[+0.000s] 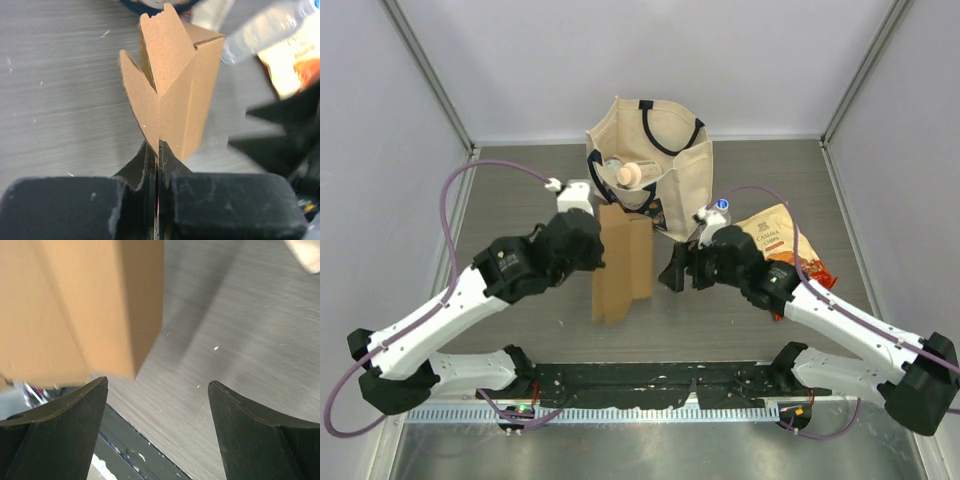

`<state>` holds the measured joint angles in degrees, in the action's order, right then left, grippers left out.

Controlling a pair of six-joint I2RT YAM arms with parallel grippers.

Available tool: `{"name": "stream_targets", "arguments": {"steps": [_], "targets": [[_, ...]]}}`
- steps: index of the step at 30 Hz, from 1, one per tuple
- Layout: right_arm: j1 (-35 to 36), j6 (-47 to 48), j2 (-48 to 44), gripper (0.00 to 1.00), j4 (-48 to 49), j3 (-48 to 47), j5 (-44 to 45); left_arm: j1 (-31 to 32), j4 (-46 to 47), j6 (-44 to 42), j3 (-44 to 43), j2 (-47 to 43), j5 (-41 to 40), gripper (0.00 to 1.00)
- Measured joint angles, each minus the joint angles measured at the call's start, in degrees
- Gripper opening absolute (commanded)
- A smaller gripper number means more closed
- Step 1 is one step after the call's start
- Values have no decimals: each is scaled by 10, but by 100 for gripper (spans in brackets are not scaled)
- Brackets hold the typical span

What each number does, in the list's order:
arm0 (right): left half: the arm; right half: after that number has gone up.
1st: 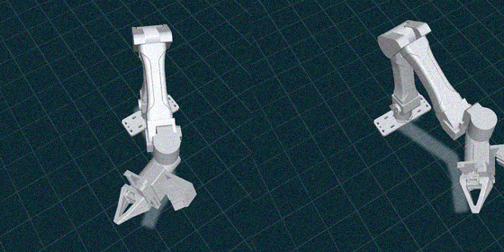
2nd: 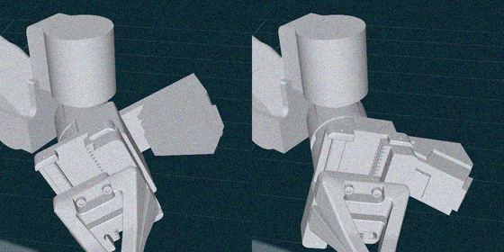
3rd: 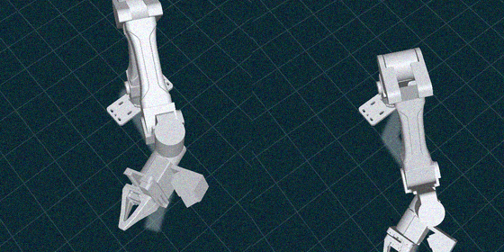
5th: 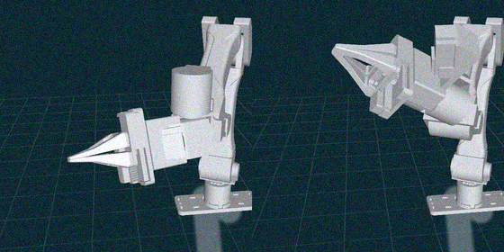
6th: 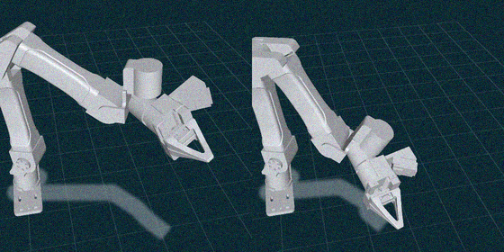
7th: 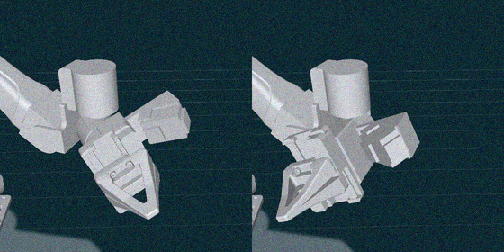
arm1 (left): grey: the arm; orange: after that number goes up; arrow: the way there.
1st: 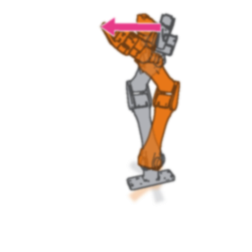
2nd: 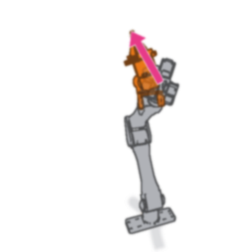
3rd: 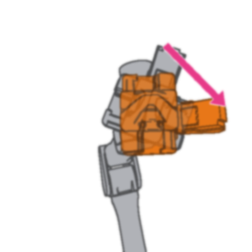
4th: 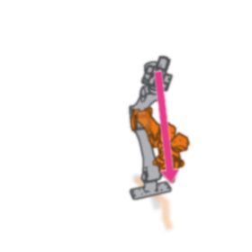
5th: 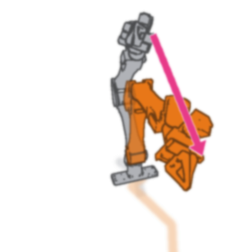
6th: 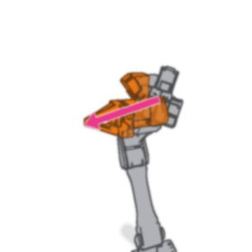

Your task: Fold the paper box

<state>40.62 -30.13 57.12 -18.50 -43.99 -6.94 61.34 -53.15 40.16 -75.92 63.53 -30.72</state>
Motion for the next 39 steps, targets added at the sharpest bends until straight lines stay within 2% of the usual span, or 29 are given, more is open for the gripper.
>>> {"name": "stream_targets", "arguments": {"steps": [2, 6, 9, 12, 15, 17, 21, 25, 28, 29, 30, 31, 32, 33, 34, 35, 38, 39], "targets": [[62, 19, 12, 87, 0, 1, 30, -68, -30, 53, -23, 12, 29, 0], [169, 52, 5, 86, 23, 6, 95, -160, -136, 181, -116, 113, 55, 0], [222, 83, -9, 86, 50, 22, 136, -199, -182, 277, -181, 195, 69, 0], [291, 115, -8, 86, 86, 37, 191, -221, -196, 344, -204, 229, 91, 0], [351, 129, 8, 86, 131, 40, 252, -244, -209, 405, -191, 221, 116, 0], [376, 131, 35, 81, 159, 35, 306, -263, -211, 438, -157, 197, 132, 0], [384, 120, 113, 72, 168, -8, 429, -289, -226, 494, -84, 137, 148, 0], [384, 125, 181, 68, 191, -41, 519, -293, -238, 529, -69, 99, 156, 0], [384, 146, 207, 49, 222, -42, 549, -297, -237, 544, -67, 84, 160, 0], [384, 154, 211, 38, 237, -42, 555, -298, -237, 547, -66, 82, 162, 0], [384, 160, 212, 32, 244, -42, 556, -299, -237, 551, -64, 80, 165, 0], [384, 166, 212, 18, 252, -42, 555, -300, -237, 553, -63, 79, 166, 0], [384, 174, 213, 9, 263, -42, 552, -302, -237, 556, -62, 79, 169, 4], [384, 181, 213, 1, 268, -42, 548, -303, -236, 556, -60, 78, 171, 19], [384, 186, 213, 1, 275, -41, 543, -306, -234, 556, -57, 77, 173, 35], [384, 192, 212, 1, 277, -37, 533, -311, -228, 556, -50, 73, 177, 63], [379, 195, 203, 1, 279, -21, 502, -324, -223, 529, -25, 57, 182, 94], [373, 195, 192, 1, 278, -11, 478, -329, -219, 507, -14, 49, 180, 100]]}}
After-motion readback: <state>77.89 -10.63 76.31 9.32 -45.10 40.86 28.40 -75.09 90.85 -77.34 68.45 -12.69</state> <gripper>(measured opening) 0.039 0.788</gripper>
